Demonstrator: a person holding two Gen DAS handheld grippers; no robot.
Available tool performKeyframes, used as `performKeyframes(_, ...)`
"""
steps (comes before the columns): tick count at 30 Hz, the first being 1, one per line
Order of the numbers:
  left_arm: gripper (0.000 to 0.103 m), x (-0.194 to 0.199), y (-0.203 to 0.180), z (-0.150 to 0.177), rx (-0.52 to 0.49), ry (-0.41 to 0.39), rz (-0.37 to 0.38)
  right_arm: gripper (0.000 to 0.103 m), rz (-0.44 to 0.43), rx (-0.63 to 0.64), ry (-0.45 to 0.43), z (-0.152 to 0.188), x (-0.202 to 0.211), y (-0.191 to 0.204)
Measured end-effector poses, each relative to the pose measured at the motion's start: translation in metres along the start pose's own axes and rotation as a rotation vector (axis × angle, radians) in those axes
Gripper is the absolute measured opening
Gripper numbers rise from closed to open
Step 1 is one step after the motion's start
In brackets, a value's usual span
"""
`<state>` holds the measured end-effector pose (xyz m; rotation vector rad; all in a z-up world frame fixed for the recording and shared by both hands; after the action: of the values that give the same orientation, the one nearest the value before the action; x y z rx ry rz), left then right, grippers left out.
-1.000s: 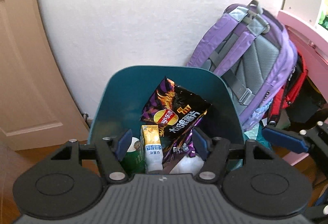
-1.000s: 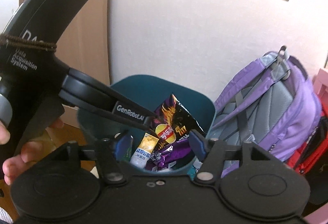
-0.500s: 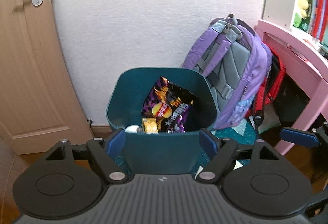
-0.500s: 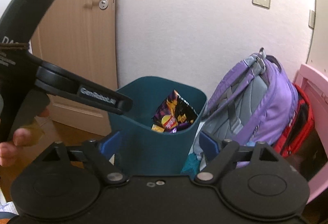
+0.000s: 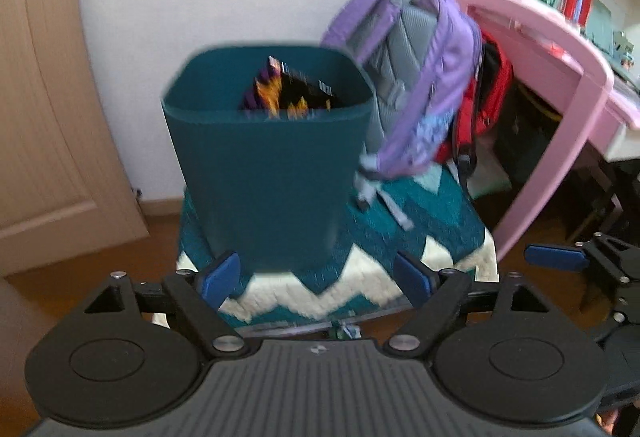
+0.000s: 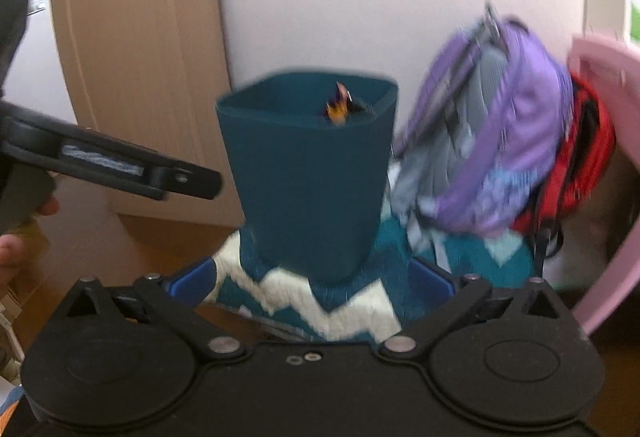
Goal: Collect trash
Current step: 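Lower both tools from the wastebasket toward the remaining floor trash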
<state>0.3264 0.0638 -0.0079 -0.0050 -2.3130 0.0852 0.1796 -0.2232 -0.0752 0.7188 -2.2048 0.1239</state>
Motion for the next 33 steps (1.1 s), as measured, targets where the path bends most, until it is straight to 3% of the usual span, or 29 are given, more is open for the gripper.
performKeyframes(8, 0.088, -0.081, -0.007, 0.066, -0.007, 0.147, -0.001, 0.102, 0.034, -0.132, 0.158, 0.077, -0.062, -0.040)
performKeyframes(16, 0.088, -0.173, -0.008, 0.132, 0.028, 0.334, 0.005, 0.102, 0.071, -0.233, 0.303, 0.128, -0.135, -0.079)
performKeyframes(24, 0.088, -0.263, -0.014, 0.202, 0.111, 0.555, -0.004, 0.102, 0.074, -0.260, 0.449, 0.171, -0.205, -0.101)
performKeyframes(33, 0.088, -0.351, -0.018, 0.287, 0.255, 0.798, 0.009, 0.101, 0.088, -0.317, 0.685, 0.253, -0.284, -0.124)
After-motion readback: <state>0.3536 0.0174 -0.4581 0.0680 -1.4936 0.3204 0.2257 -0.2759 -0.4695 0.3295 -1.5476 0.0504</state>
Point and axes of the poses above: each gripper's, at about its wrist camera, not at the fingertips, and x roughly against the way its jaws point, y to its left, z to its underside, the point moved 3 cm from there along -x, roughly the way its jaws point, and after that the axes turned 2 degrees about y, right-handed, at the moved point
